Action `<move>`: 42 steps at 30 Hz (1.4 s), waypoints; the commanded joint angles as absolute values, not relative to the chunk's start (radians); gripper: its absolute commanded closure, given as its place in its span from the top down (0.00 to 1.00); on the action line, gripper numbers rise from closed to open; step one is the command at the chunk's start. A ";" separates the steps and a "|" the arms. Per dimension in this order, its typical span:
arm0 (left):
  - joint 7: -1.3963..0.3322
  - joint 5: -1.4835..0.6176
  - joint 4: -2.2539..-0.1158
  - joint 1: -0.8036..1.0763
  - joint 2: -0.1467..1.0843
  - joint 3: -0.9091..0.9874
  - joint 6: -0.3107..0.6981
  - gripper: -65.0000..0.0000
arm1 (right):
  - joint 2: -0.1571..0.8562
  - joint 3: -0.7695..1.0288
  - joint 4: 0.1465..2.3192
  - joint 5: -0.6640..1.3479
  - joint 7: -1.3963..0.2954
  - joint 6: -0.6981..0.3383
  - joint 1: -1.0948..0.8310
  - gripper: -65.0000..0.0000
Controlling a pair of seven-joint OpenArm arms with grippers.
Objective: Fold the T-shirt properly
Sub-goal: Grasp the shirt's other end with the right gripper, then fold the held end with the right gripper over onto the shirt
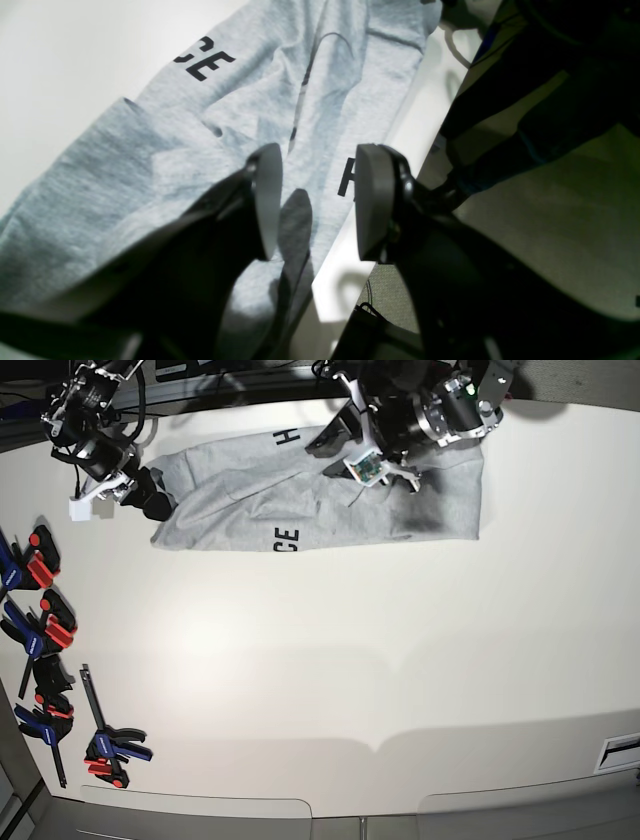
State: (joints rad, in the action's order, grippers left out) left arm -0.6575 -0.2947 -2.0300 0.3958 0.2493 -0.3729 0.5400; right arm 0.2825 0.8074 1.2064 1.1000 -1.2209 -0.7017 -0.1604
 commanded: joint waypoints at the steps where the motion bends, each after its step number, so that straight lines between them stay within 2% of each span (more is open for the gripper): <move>1: -0.632 -0.315 -2.048 0.394 0.247 -0.374 0.546 0.34 | 0.296 0.810 1.213 1.040 -1.238 -0.695 -0.160 0.62; 9: -0.631 -0.315 -2.048 0.394 0.247 -0.374 0.542 0.34 | 0.299 0.789 1.213 1.039 -1.238 -0.680 -0.161 0.62; 19: -0.632 -0.316 -2.048 0.395 0.247 -0.374 0.542 0.34 | 0.299 0.523 1.213 1.003 -1.204 -0.663 -0.160 0.60; 21: -0.632 -0.315 -2.048 0.397 0.247 -0.374 0.542 0.34 | 0.299 0.510 1.213 1.036 -1.205 -0.663 -0.160 0.49; 26: -0.681 -0.314 -2.090 0.397 0.248 -0.374 0.542 0.34 | 0.299 0.537 1.219 1.112 -1.232 -0.666 -0.154 0.02; 28: -0.714 -0.308 -2.148 0.397 0.259 -0.374 0.521 0.34 | 0.299 0.571 1.229 1.145 -1.267 -0.678 -0.145 0.00; 33: -0.719 -0.149 -2.269 0.428 0.325 -0.374 0.385 0.33 | 0.299 0.683 1.302 1.192 -1.367 -0.698 -0.098 0.00; 35: -0.742 -0.052 -2.276 0.451 0.357 -0.373 0.339 0.25 | 0.303 0.726 1.339 1.182 -1.378 -0.698 -0.080 0.00; 38: -0.788 0.060 -2.276 0.491 0.418 -0.373 0.247 0.04 | 0.328 0.764 1.386 1.182 -1.354 -0.698 -0.078 0.00; 39: -0.793 0.082 -2.276 0.503 0.441 -0.373 0.221 0.00 | 0.340 0.771 1.396 1.182 -1.353 -0.698 -0.078 0.00; 42: -0.792 0.118 -2.274 0.536 0.472 -0.372 0.138 0.00 | 0.381 0.773 1.403 1.182 -1.354 -0.698 -0.078 0.00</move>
State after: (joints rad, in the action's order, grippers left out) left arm -0.8158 0.1188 -2.2559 0.5346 0.4740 -0.3721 0.1429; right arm 0.3584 0.7681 1.3849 1.1492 -1.3739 -0.6926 -0.0898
